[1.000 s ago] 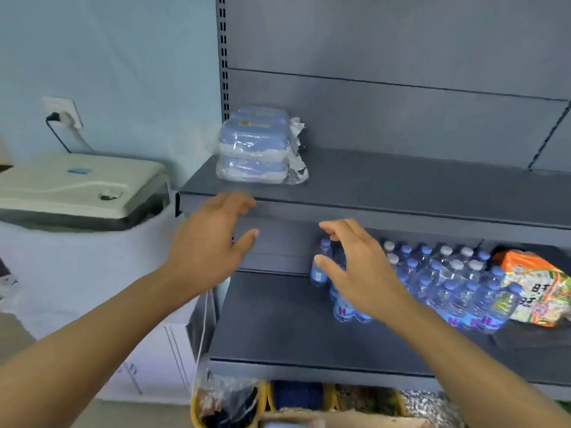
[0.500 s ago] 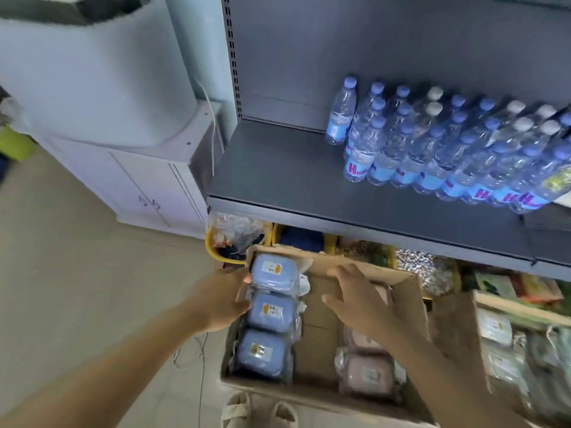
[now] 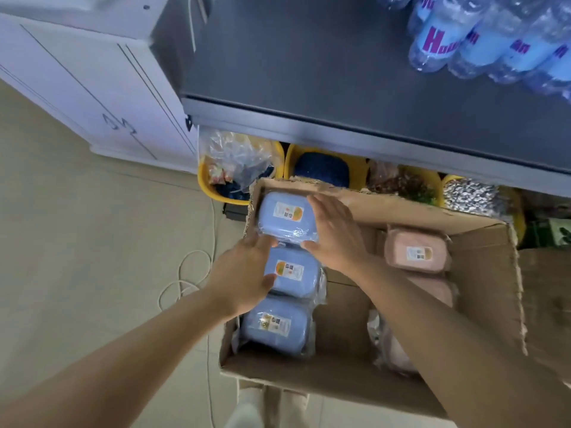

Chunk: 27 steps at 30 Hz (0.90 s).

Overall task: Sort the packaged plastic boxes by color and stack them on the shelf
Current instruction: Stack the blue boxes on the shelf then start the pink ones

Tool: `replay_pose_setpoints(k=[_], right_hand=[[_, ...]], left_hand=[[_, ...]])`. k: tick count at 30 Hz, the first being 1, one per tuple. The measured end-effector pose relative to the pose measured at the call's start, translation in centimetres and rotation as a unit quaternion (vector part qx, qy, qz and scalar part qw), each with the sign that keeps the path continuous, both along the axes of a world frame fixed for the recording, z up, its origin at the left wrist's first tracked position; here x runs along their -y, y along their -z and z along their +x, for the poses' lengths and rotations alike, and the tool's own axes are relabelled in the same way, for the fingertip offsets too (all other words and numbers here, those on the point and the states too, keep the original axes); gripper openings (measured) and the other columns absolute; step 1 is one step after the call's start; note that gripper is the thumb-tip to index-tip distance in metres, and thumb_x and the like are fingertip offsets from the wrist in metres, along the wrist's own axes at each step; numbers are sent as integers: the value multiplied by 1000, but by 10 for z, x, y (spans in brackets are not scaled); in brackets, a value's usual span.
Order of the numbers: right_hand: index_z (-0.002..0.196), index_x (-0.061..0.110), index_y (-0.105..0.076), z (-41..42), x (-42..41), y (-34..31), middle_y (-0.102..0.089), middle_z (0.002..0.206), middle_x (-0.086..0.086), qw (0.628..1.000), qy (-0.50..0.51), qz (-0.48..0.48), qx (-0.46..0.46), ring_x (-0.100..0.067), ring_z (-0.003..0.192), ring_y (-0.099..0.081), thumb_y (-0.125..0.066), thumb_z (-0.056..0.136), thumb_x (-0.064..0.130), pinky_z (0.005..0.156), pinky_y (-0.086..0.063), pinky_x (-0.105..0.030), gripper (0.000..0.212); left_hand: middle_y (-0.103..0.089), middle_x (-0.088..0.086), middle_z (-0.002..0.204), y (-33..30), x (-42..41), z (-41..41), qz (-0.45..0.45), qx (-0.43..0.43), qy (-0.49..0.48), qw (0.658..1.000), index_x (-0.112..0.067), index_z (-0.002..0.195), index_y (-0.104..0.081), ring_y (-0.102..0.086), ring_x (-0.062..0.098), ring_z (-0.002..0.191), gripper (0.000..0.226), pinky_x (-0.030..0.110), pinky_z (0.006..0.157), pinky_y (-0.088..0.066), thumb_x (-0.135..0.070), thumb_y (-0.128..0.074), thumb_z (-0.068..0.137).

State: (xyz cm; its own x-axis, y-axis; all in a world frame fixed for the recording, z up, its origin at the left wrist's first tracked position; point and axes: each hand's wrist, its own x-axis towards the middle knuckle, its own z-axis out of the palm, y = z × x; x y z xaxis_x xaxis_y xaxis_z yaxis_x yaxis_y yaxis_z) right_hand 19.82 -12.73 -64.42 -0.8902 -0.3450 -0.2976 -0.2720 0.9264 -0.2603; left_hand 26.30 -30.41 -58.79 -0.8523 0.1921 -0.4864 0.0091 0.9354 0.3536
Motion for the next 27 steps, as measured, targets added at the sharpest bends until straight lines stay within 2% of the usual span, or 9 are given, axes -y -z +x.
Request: replay_pose_setpoints(k=[4, 9, 12, 15, 18, 23, 27], right_hand=[[148, 9, -22, -7, 8, 31, -30, 148, -11, 998, -10, 32, -48, -30, 136, -28, -73, 77, 40, 110, -24, -41, 92], [145, 13, -32, 2, -5, 20, -41, 136, -9, 995, 54, -39, -70, -30, 127, -36, -76, 73, 39, 103, -24, -40, 88], [144, 17, -33, 15, -35, -4, -40, 136, -7, 987, 120, -87, -60, -26, 127, -33, -76, 71, 39, 103, -21, -36, 88], [140, 16, -39, 32, -71, -21, -45, 131, -8, 975, 182, -114, -63, -27, 122, -38, -71, 63, 47, 101, -29, -40, 89], [135, 11, -45, 48, -99, -22, -50, 128, -13, 965, 227, -111, -71, -31, 119, -44, -67, 60, 52, 98, -34, -40, 89], [134, 8, -47, 68, -118, -10, -51, 129, -13, 962, 239, -118, -59, -30, 120, -44, -81, 63, 47, 99, -38, -45, 88], [134, 13, -45, 73, -119, -23, -49, 131, -10, 955, 258, -131, -65, -28, 122, -43, -76, 64, 51, 101, -38, -51, 86]], left_hand=[[-43, -3, 136, 23, -1, 6, 4, -4, 13, 1000, -24, 136, -35, -48, 20, 120, 50, 29, 83, -40, -27, -56, 91], [-47, 2, 129, 45, -8, 13, -7, 2, 52, 999, -19, 131, -40, -48, 22, 117, 46, 33, 85, -44, -21, -56, 88], [-38, 2, 139, 60, -15, 10, -30, -3, 95, 995, -19, 136, -35, -38, 22, 127, 57, 33, 96, -41, -24, -61, 85], [-19, 4, 153, 76, -22, 1, -87, -17, 142, 986, -19, 144, -20, -19, 23, 141, 77, 37, 110, -27, -27, -66, 83], [-15, 4, 153, 95, -27, -4, -121, -8, 170, 978, -19, 148, -11, -14, 23, 142, 90, 41, 113, -20, -30, -70, 80], [-28, 3, 141, 113, -33, -6, -132, -26, 184, 974, -22, 144, -18, -28, 23, 132, 88, 38, 99, -40, -22, -72, 75], [-31, 3, 140, 88, -37, -8, -122, -47, 203, 970, -22, 145, -19, -31, 22, 132, 91, 37, 101, -39, -29, -74, 72]])
